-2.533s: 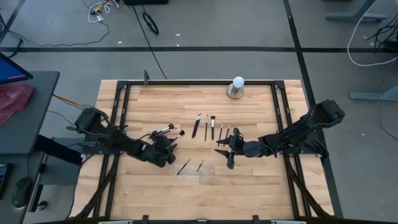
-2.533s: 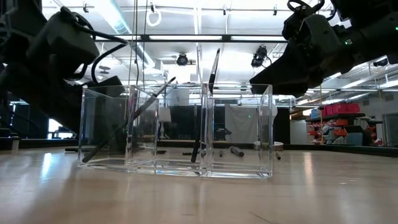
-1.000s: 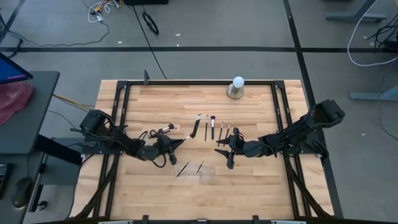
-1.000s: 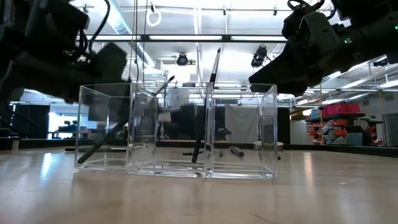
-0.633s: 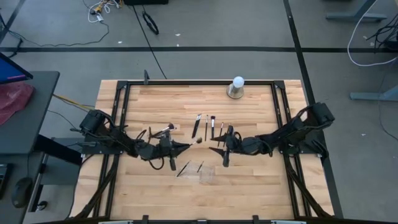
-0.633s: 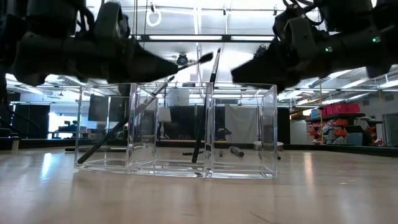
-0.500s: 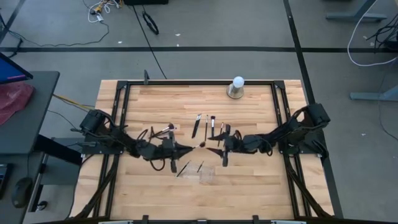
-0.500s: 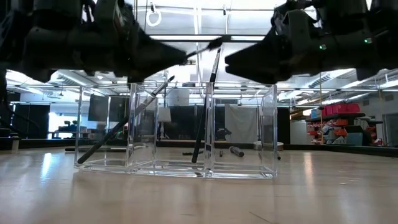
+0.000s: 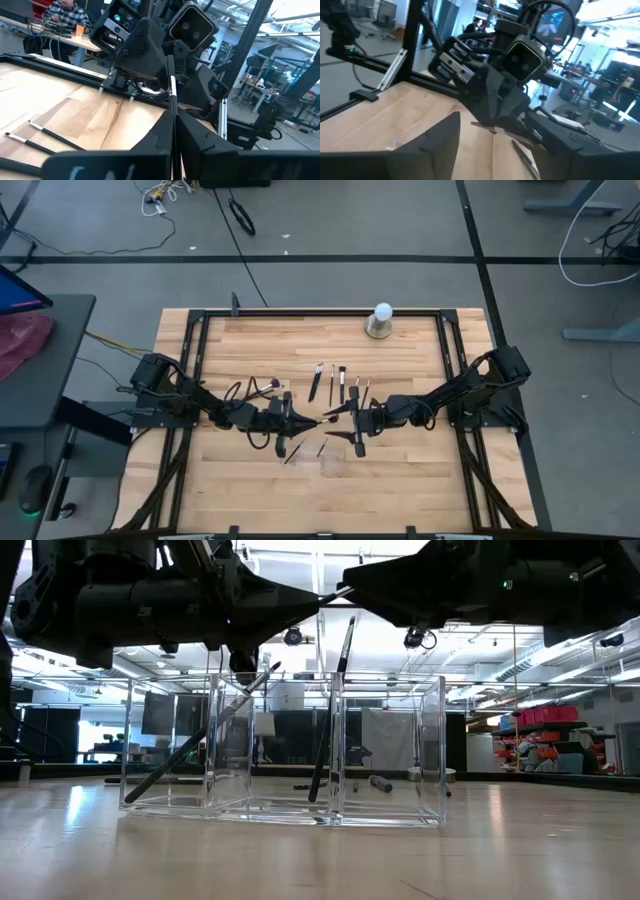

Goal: Put items in baskets/containers
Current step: Put the black brow brush into the transparent organizer, then put the black highlighter brush into the transparent organizer

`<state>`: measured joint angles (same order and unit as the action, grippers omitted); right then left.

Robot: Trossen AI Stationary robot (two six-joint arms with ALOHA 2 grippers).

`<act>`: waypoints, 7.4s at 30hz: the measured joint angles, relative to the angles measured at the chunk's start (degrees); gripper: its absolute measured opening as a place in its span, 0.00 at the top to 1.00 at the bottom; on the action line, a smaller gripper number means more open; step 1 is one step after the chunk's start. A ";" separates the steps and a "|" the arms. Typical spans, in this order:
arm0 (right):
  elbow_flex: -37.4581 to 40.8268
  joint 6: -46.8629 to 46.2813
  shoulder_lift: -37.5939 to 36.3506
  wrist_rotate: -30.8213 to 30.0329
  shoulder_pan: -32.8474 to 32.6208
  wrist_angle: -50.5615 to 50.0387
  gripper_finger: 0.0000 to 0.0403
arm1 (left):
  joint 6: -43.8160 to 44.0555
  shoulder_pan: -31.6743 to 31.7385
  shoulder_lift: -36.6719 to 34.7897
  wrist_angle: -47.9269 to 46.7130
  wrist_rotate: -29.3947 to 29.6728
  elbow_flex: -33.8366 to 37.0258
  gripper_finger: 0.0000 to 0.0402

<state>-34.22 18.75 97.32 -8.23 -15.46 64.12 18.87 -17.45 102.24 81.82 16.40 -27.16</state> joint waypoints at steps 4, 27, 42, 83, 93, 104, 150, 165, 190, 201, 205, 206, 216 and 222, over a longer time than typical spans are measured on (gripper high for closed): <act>0.00 0.00 0.00 0.31 0.02 -0.91 0.52 | 0.02 0.00 0.00 -0.12 -0.39 0.00 0.96; 0.02 -3.54 -9.26 -7.94 -5.46 -14.48 0.96 | -3.66 1.50 -0.02 3.85 -0.09 0.04 0.76; -19.17 -25.61 -27.51 -12.14 -18.14 -77.26 0.97 | -17.73 -5.13 -18.29 -24.61 16.41 0.06 0.51; -22.97 -37.32 -3.61 14.27 -3.32 -70.11 0.87 | -8.55 -16.11 -21.66 -45.73 36.39 0.04 0.56; -22.95 -36.69 -6.05 13.18 -1.51 -74.22 0.54 | -7.91 -16.11 -21.66 -45.75 36.33 0.04 0.56; -22.95 -35.76 -21.67 1.66 -4.42 -83.68 0.43 | 4.33 -15.62 -21.65 -56.25 38.03 -0.04 0.56; 1.25 -34.45 -23.21 -20.83 -14.75 -52.46 0.48 | 35.80 6.69 -30.74 -77.12 24.11 21.18 0.83; 1.25 -34.12 -23.21 -20.85 -14.75 -52.48 0.48 | 27.97 1.28 -30.40 -63.48 25.99 25.22 0.94; 1.29 -29.42 -12.82 -20.88 -7.09 -30.12 0.48 | -7.88 0.87 -30.42 -61.22 23.52 -4.08 0.94; 1.27 -27.17 -4.32 -16.42 -0.82 -0.35 0.48 | -26.32 -3.17 -17.68 -39.31 24.27 -8.90 0.94; 0.33 -26.78 -3.56 -16.28 -0.79 0.50 0.48 | -29.89 -3.45 -12.82 -38.44 27.33 -12.29 0.94; -0.07 -26.50 -3.56 -16.41 -0.79 0.38 0.48 | -30.07 -3.43 -11.79 -38.30 27.63 -13.09 0.94; -1.81 -24.09 -3.61 -18.74 -0.81 -1.88 0.63 | -32.15 -3.45 -8.85 -38.71 29.18 -15.80 0.93; -1.81 -24.05 -3.66 -17.99 -1.36 -8.02 0.80 | -32.80 -3.65 -8.84 -39.34 31.52 -15.80 0.93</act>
<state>-36.03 -5.30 93.66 -26.22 -16.82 56.10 -13.93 -21.11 93.39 42.48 47.92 -42.96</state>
